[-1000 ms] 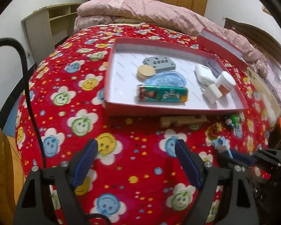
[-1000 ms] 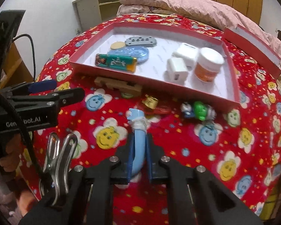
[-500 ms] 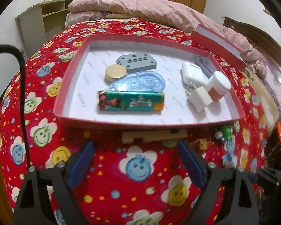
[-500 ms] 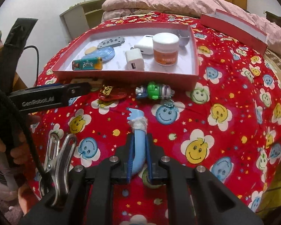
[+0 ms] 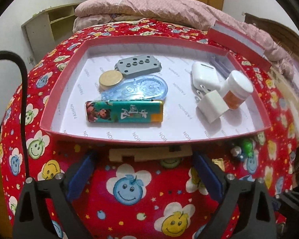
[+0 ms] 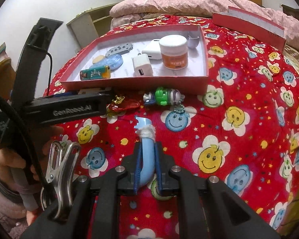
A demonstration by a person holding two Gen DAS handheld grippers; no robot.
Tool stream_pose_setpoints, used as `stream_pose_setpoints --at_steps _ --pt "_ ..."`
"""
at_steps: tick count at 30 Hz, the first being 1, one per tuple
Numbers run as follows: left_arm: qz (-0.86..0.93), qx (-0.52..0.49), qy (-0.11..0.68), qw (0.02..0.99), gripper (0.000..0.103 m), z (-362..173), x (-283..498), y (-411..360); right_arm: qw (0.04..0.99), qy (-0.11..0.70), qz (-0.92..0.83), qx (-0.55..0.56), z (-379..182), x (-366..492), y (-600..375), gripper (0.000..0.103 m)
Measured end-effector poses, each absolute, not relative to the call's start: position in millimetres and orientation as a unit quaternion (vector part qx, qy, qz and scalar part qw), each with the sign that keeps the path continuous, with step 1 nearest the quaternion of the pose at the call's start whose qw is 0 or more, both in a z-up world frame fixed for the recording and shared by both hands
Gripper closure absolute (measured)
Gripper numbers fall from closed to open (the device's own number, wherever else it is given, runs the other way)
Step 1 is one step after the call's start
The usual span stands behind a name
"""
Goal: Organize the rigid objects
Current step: 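Grasp the blue handled item with right gripper and lift it, then carry the blue item over the tray while left gripper grasps the wooden piece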
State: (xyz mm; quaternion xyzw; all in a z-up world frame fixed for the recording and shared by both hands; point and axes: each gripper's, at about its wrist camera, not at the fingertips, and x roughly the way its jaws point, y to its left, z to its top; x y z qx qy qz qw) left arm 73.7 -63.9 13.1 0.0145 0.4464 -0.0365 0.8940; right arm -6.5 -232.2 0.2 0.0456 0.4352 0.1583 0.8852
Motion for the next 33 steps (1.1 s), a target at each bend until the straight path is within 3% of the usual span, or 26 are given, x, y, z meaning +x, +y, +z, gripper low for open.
stream_pose_setpoints --at_steps 8,14,33 --pt "-0.038 0.013 0.444 0.895 0.006 13 73 -63 0.886 0.434 0.158 0.046 0 -8 -232 0.090" --pt "-0.041 0.017 0.435 0.899 0.022 17 68 -59 0.887 0.432 0.156 0.050 1 -7 -233 0.090" --pt "-0.078 0.017 0.416 0.906 0.022 39 36 -38 0.886 0.443 0.139 0.023 5 -8 -221 0.090"
